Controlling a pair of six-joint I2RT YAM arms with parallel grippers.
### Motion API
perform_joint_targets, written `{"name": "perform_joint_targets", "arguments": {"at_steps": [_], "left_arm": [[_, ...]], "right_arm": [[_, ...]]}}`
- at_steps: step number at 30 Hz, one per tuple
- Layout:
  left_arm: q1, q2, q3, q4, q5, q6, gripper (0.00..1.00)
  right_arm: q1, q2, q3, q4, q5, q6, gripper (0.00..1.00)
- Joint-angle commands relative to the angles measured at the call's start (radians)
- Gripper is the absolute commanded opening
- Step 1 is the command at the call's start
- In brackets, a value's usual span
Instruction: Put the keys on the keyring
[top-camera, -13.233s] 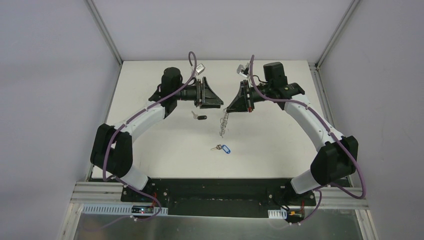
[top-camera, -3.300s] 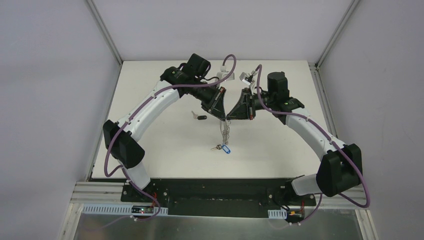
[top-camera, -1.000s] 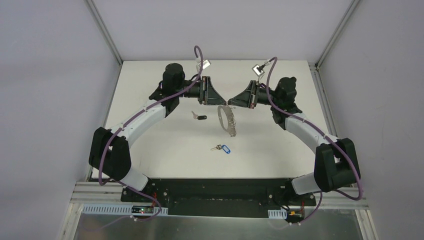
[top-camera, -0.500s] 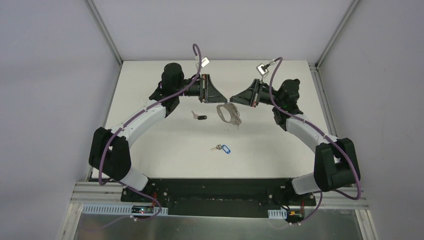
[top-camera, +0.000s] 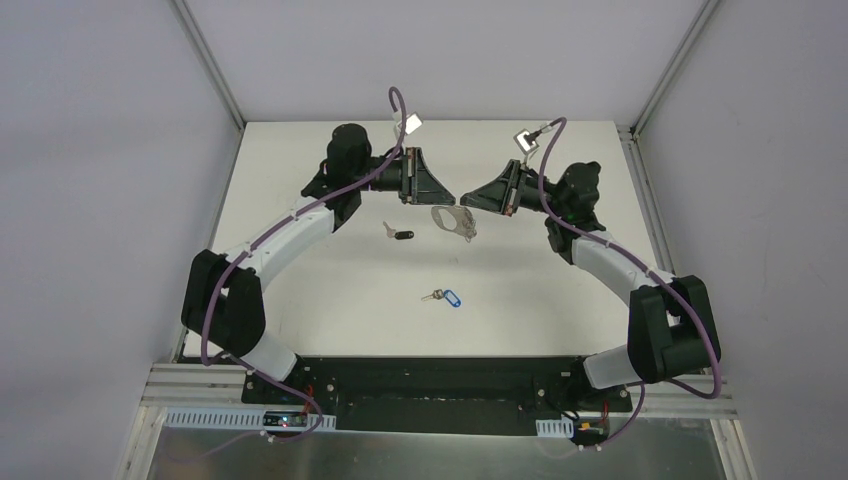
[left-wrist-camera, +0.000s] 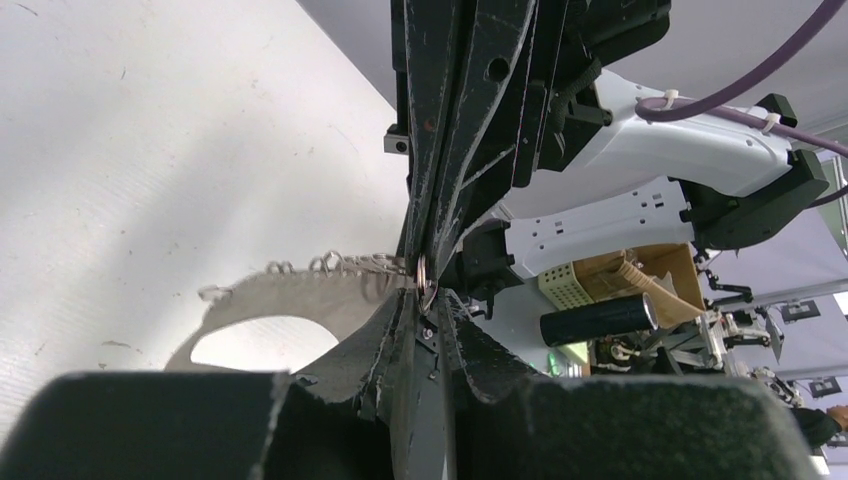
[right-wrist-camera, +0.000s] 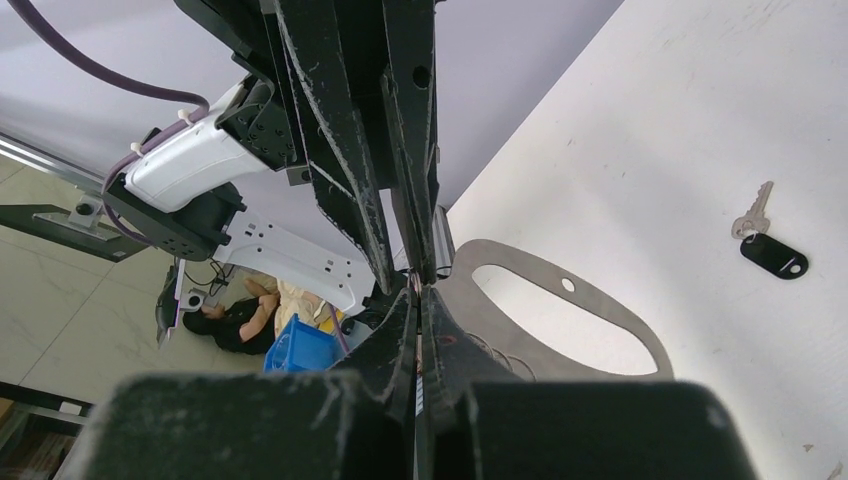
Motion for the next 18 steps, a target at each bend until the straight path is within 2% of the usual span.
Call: {"name": "perform_joint_targets", "arguments": {"at_steps": [1, 18], "left_arm": [[-0.012, 0.010, 0.056, 0.010, 0.012, -0.009, 0.14], [-0.036, 0.038, 0.111, -0.107, 0.031, 0.054, 0.00]], "right_arm": [[-0.007, -0.009, -0.005, 0.088, 0.019, -0.003, 0.00], [-0.007, -0.021, -0.021, 0.096, 0.003, -0.056, 0.00]]}}
